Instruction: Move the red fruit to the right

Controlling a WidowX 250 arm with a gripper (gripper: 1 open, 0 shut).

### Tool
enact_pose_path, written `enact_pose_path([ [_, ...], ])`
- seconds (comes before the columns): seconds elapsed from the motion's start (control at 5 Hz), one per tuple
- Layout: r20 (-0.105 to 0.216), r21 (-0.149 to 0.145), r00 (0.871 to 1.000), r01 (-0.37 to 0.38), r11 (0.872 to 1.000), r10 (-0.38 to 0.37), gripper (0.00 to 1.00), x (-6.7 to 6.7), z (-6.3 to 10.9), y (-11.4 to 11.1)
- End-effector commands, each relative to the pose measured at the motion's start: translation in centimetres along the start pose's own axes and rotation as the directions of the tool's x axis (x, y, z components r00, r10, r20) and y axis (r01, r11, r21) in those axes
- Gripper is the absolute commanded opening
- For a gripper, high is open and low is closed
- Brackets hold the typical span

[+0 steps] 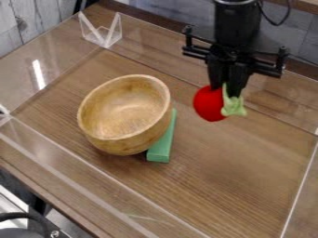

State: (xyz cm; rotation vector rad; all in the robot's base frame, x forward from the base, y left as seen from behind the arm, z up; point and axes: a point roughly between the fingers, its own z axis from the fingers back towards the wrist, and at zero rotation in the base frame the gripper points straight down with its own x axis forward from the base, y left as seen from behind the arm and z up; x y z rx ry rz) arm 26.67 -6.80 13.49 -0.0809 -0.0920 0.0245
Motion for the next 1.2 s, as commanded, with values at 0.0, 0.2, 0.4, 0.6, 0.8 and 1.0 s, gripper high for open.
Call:
enact_pose_path([
  [0.0,0.065,-0.013,0.998,0.022,1.000,-0.021,0.00,1.2,1.2,-1.8],
  [0.2,0.067,-0.010,0.998,0.018,1.000,-0.018,0.00,1.9,1.1,-3.7],
  [0.4,0.066,-0.004,0.998,-0.007,1.000,0.007,0.00,2.2,-0.2,-4.4],
  [0.6,0.069,0.003,0.997,-0.028,1.000,0.028,0.00,2.6,-1.0,-4.5],
  [0.8,0.067,0.003,0.997,0.028,1.000,-0.028,0.00,2.3,-2.2,-4.1],
  [1.0,0.061,0.004,0.995,0.076,0.997,-0.076,0.00,2.0,-3.7,-3.7],
])
